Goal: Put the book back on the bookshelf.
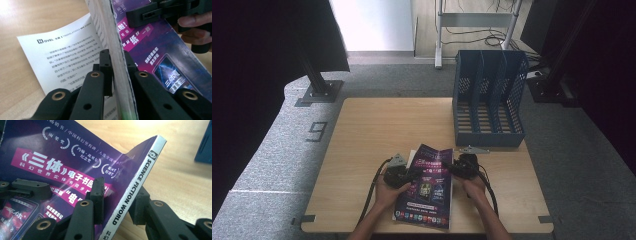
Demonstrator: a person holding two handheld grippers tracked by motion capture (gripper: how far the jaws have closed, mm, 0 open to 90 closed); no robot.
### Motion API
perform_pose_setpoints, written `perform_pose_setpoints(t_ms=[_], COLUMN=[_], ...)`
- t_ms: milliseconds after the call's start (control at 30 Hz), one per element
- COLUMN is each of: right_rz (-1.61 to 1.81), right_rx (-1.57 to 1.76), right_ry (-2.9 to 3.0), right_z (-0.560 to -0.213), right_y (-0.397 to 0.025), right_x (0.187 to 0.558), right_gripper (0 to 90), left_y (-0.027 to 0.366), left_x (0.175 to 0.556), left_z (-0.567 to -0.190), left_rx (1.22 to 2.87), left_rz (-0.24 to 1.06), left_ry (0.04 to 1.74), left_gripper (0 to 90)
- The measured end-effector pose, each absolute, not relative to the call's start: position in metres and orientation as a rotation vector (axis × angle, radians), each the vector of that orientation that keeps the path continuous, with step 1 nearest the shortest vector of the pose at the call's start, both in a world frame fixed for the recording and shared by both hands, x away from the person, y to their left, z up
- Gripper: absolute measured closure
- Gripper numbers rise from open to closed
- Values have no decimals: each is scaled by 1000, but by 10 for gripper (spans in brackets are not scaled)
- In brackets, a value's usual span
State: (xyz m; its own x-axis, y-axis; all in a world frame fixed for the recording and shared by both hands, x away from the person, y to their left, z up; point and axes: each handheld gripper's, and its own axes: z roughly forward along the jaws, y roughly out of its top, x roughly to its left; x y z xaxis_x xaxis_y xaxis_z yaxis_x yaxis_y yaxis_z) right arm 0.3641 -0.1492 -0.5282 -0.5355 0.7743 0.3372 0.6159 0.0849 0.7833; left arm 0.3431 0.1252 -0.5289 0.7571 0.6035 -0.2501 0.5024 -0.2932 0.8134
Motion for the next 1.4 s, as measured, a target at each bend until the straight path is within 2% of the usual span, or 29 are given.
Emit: perform_pose_setpoints(t_ms=[400,700,933,1400], right_rz=[1516,1567,1606,1627], right_rx=[1265,1244,1163,1078], right_ry=[2086,2062,2023,2010], right_z=[-494,-488,-469,-448], right_y=[-149,-152,-152,-147], right_x=[343,340,331,334], right_gripper=[707,716,730,748], left_y=[134,136,139,144], left_x=[337,333,327,327], left_z=[-508,-502,-484,-470], left_rx=[1876,1837,1797,1762], left_rz=[135,150,200,235], left_ry=[786,771,722,712], left_gripper=[848,858,863,867])
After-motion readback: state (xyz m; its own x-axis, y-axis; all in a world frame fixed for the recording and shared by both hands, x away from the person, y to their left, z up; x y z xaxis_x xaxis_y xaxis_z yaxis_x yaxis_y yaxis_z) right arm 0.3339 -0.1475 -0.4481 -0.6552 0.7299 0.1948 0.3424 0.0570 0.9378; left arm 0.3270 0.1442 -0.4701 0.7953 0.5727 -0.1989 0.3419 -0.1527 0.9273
